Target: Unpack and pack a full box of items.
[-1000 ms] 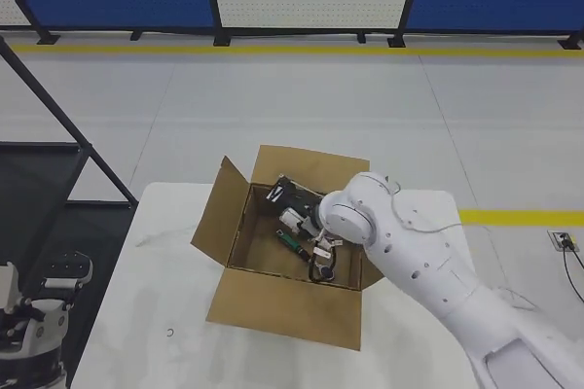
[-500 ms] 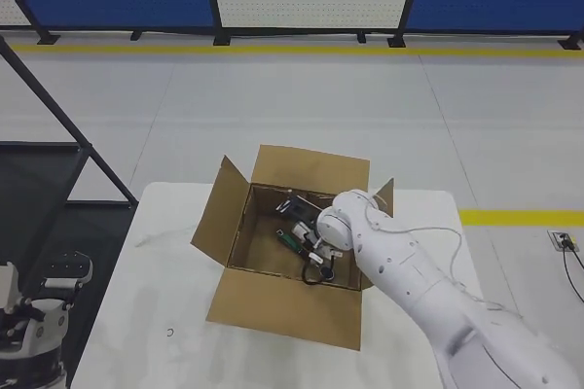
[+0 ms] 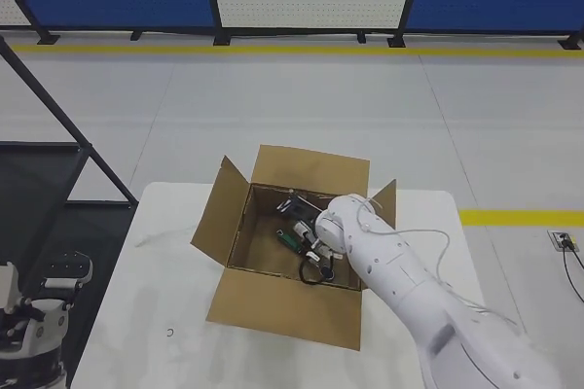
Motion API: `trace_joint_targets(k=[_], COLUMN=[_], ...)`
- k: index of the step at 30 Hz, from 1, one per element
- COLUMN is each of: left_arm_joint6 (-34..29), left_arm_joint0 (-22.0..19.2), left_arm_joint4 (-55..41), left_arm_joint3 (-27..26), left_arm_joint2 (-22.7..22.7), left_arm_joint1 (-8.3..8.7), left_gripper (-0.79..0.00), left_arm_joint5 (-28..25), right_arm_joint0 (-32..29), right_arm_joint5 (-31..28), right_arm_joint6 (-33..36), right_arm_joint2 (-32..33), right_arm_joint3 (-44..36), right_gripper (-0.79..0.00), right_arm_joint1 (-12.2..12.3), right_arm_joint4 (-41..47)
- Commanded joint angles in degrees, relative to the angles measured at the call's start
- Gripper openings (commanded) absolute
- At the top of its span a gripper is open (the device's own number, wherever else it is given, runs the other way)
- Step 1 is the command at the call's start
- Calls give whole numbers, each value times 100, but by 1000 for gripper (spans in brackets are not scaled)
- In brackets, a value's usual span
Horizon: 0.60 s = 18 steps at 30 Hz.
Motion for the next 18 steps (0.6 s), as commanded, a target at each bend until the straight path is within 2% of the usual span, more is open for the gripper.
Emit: trace_joint_targets(k=[1, 9, 13, 15, 17, 18], left_arm_joint6=[0, 0, -17, -34, -172, -290], left_arm_joint0=[0, 0, -28, -67, -115, -129], left_arm_joint4=[0, 0, 160, 405, 618, 731], left_arm_joint3=[0, 0, 23, 134, 256, 323], left_arm_joint2=[0, 0, -59, -100, -74, -80], left_arm_joint1=[0, 0, 11, 23, 41, 54], left_gripper=[0, 0, 0, 0, 0, 0], left_arm_joint5=[0, 0, 3, -55, -131, -165], right_arm_joint0=[14, 60, 93, 85, 69, 48], right_arm_joint5=[-55, -194, -655, -983, -1145, -1229], right_arm_joint6=[-59, -220, -634, -930, -1239, -1400], right_arm_joint2=[26, 101, 216, 254, 307, 340], right_arm_joint3=[48, 118, -23, -120, -255, -353], right_gripper=[-437, -406, -397, -271, -209, -203], right_arm_joint1=[-24, -76, -20, 44, 122, 168], right_arm_joint4=[12, -55, -16, -91, -184, -229])
